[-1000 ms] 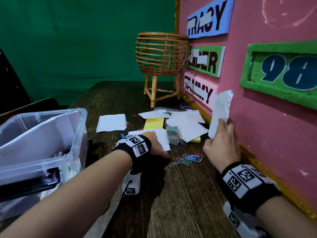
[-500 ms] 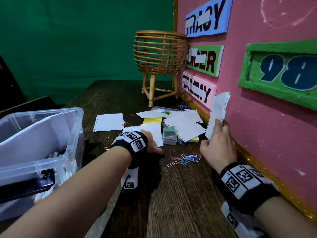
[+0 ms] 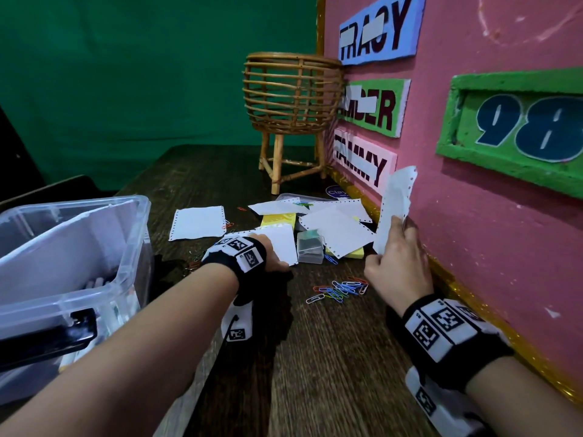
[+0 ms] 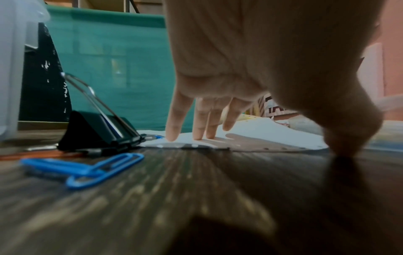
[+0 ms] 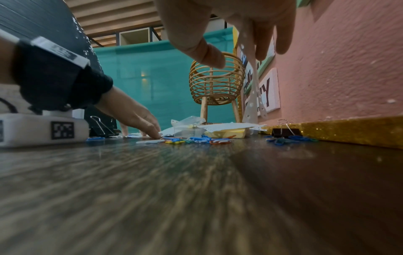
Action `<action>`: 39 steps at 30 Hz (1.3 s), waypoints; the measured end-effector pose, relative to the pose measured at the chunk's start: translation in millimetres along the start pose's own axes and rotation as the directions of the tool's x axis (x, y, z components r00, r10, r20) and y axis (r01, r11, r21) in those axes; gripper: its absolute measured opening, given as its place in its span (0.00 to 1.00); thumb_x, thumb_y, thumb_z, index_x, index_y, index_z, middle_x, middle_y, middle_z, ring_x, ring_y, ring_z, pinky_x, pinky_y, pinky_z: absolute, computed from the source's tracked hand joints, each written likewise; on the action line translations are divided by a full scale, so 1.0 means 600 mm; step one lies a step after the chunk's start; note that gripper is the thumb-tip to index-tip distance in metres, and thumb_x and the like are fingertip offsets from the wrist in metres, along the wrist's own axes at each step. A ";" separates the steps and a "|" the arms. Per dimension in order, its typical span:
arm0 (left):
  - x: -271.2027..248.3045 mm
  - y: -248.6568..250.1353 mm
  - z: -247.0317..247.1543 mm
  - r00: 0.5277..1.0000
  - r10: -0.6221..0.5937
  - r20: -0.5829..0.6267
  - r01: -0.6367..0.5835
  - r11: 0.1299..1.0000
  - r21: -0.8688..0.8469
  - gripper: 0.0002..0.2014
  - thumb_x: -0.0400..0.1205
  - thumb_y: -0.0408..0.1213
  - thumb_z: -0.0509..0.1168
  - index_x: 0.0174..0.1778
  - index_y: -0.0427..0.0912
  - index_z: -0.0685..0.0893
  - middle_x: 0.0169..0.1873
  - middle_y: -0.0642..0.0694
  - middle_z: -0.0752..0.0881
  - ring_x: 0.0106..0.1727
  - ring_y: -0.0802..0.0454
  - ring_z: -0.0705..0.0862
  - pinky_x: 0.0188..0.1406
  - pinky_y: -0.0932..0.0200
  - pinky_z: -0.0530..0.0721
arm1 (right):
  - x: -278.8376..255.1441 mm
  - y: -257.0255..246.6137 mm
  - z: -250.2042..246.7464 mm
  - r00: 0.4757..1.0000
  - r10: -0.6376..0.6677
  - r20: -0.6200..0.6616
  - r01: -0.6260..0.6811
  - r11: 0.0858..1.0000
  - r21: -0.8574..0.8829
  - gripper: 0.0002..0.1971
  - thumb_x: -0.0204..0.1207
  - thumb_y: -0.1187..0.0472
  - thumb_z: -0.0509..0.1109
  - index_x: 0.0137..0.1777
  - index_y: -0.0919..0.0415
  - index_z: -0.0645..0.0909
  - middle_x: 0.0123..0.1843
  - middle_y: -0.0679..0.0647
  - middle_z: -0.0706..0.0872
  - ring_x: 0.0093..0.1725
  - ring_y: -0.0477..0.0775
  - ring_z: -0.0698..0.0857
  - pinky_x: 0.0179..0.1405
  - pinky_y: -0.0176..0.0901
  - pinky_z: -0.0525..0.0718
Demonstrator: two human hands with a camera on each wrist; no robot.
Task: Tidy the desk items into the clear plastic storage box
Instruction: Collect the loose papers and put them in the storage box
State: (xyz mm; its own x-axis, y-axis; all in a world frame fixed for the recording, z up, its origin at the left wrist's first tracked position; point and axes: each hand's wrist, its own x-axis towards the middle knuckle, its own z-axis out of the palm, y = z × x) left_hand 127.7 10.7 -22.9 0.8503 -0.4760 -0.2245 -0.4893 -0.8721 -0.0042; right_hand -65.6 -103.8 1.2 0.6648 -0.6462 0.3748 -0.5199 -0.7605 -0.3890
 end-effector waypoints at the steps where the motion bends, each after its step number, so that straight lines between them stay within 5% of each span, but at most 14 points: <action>1: 0.017 -0.002 0.006 1.000 -0.003 -0.007 0.003 1.000 -0.024 0.51 0.48 0.83 0.56 0.56 0.47 0.82 0.53 0.42 0.85 0.51 0.40 0.83 0.56 0.49 0.83 | 0.000 0.000 0.000 1.000 -0.001 -0.002 0.001 1.000 -0.001 0.37 0.74 0.62 0.64 0.81 0.66 0.51 0.74 0.63 0.65 0.72 0.64 0.70 0.73 0.52 0.67; 3: 0.029 -0.003 0.019 1.000 -0.012 -0.022 0.012 1.000 -0.022 0.58 0.40 0.85 0.53 0.57 0.46 0.79 0.51 0.42 0.83 0.50 0.41 0.83 0.54 0.49 0.83 | 0.001 0.000 0.000 1.000 -0.004 -0.004 0.004 1.000 -0.005 0.37 0.74 0.63 0.64 0.81 0.66 0.52 0.73 0.63 0.66 0.71 0.64 0.71 0.73 0.52 0.67; 8: 0.097 -0.005 0.056 0.999 0.034 -0.015 -0.034 0.999 -0.016 0.55 0.42 0.87 0.52 0.56 0.52 0.78 0.51 0.47 0.84 0.53 0.42 0.83 0.56 0.49 0.81 | 0.002 -0.002 0.000 1.000 -0.010 0.006 0.010 1.000 0.004 0.36 0.73 0.64 0.63 0.80 0.66 0.53 0.72 0.64 0.67 0.70 0.65 0.72 0.71 0.52 0.67; 11: 0.046 -0.006 0.026 0.997 0.054 -0.048 -0.054 0.998 0.016 0.29 0.72 0.64 0.64 0.58 0.44 0.83 0.52 0.44 0.84 0.54 0.43 0.83 0.53 0.54 0.80 | 0.002 -0.002 0.000 1.000 -0.017 0.013 0.017 1.000 0.010 0.36 0.73 0.64 0.63 0.80 0.66 0.54 0.71 0.63 0.68 0.68 0.66 0.73 0.70 0.52 0.68; 15: -0.004 -0.006 -0.015 0.983 0.070 -0.168 -0.055 0.994 0.094 0.15 0.82 0.36 0.61 0.62 0.32 0.80 0.59 0.37 0.83 0.60 0.39 0.84 0.50 0.53 0.82 | 0.002 -0.001 0.000 1.000 -0.022 0.005 0.022 1.000 0.012 0.36 0.73 0.64 0.63 0.80 0.65 0.53 0.71 0.64 0.68 0.68 0.66 0.73 0.70 0.53 0.70; 17: -0.021 0.003 -0.031 0.958 0.005 -0.288 -0.013 1.000 -0.028 0.14 0.81 0.32 0.60 0.62 0.34 0.78 0.60 0.37 0.82 0.61 0.39 0.83 0.53 0.50 0.81 | 0.002 -0.001 0.001 1.000 -0.023 0.001 0.023 1.000 0.013 0.36 0.73 0.64 0.63 0.80 0.65 0.53 0.72 0.64 0.67 0.70 0.66 0.72 0.71 0.52 0.69; 20: -0.050 0.013 -0.045 0.825 0.019 -0.565 -0.171 0.961 -0.218 0.12 0.81 0.33 0.57 0.60 0.37 0.74 0.58 0.39 0.81 0.59 0.39 0.80 0.53 0.46 0.79 | 0.004 0.000 0.002 1.000 -0.022 -0.017 0.023 0.999 0.025 0.36 0.74 0.61 0.63 0.81 0.66 0.53 0.74 0.63 0.65 0.72 0.65 0.70 0.73 0.52 0.66; 22: -0.068 0.019 -0.049 0.694 0.016 -0.720 -0.350 0.881 -0.318 0.10 0.80 0.32 0.58 0.57 0.38 0.73 0.53 0.39 0.81 0.55 0.39 0.80 0.52 0.45 0.79 | 0.005 0.001 0.002 0.998 -0.028 -0.050 0.031 0.998 0.054 0.35 0.76 0.57 0.62 0.80 0.66 0.54 0.75 0.64 0.65 0.73 0.64 0.69 0.73 0.52 0.65; 24: -0.092 0.029 -0.057 0.648 -0.003 -0.762 -0.543 0.700 -0.464 0.11 0.79 0.30 0.59 0.57 0.38 0.73 0.49 0.39 0.82 0.49 0.41 0.82 0.47 0.50 0.83 | 0.005 0.002 0.003 0.997 -0.038 -0.072 0.045 0.994 0.096 0.34 0.79 0.51 0.61 0.80 0.66 0.54 0.76 0.64 0.65 0.74 0.64 0.69 0.73 0.53 0.66; 27: -0.122 0.060 -0.068 0.659 -0.071 -0.749 -0.665 0.411 -0.624 0.14 0.80 0.26 0.58 0.61 0.35 0.71 0.44 0.48 0.80 0.38 0.61 0.78 0.35 0.81 0.75 | 0.000 -0.001 -0.004 0.995 -0.057 -0.085 0.075 0.971 0.229 0.38 0.79 0.45 0.59 0.81 0.63 0.50 0.77 0.64 0.63 0.73 0.65 0.69 0.71 0.53 0.70; 30: -0.128 0.103 -0.069 0.721 -0.046 -0.691 -0.673 0.193 -0.714 0.13 0.81 0.23 0.55 0.62 0.33 0.71 0.44 0.52 0.79 0.40 0.67 0.76 0.32 0.82 0.75 | -0.006 -0.007 -0.017 0.995 -0.066 -0.071 0.086 0.940 0.329 0.39 0.79 0.49 0.62 0.82 0.59 0.44 0.76 0.63 0.63 0.73 0.62 0.69 0.67 0.47 0.71; 31: -0.123 0.118 -0.064 0.743 -0.005 -0.669 -0.653 0.209 -0.728 0.13 0.81 0.24 0.55 0.61 0.33 0.70 0.45 0.50 0.80 0.42 0.60 0.79 0.35 0.74 0.77 | -0.007 -0.009 -0.020 0.995 -0.070 -0.075 0.091 0.941 0.327 0.38 0.80 0.53 0.62 0.82 0.59 0.44 0.75 0.63 0.65 0.71 0.63 0.71 0.64 0.46 0.71; 34: -0.093 0.152 -0.042 0.757 0.178 -0.629 -0.618 0.507 -0.601 0.12 0.82 0.30 0.55 0.60 0.33 0.70 0.52 0.34 0.84 0.51 0.39 0.82 0.46 0.54 0.77 | -0.007 -0.007 -0.021 0.987 -0.069 -0.142 0.105 0.958 0.267 0.36 0.78 0.69 0.60 0.82 0.58 0.46 0.73 0.63 0.67 0.65 0.65 0.75 0.56 0.44 0.71; 39: -0.024 0.151 -0.016 0.849 0.422 -0.317 -0.465 0.882 -0.072 0.23 0.78 0.39 0.64 0.69 0.42 0.69 0.68 0.38 0.71 0.69 0.39 0.73 0.66 0.43 0.76 | -0.007 0.002 -0.019 0.990 -0.036 -0.138 0.050 0.994 0.101 0.50 0.71 0.74 0.66 0.82 0.49 0.37 0.76 0.62 0.65 0.53 0.68 0.84 0.36 0.44 0.70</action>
State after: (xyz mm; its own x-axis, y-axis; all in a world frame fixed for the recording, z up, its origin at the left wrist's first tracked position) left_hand 72.8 -62.3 -10.9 0.5773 -0.8081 0.1169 -0.8132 -0.5563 0.1708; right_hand -75.2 -103.0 8.8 0.6028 -0.6208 0.5012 -0.4291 -0.7819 -0.4523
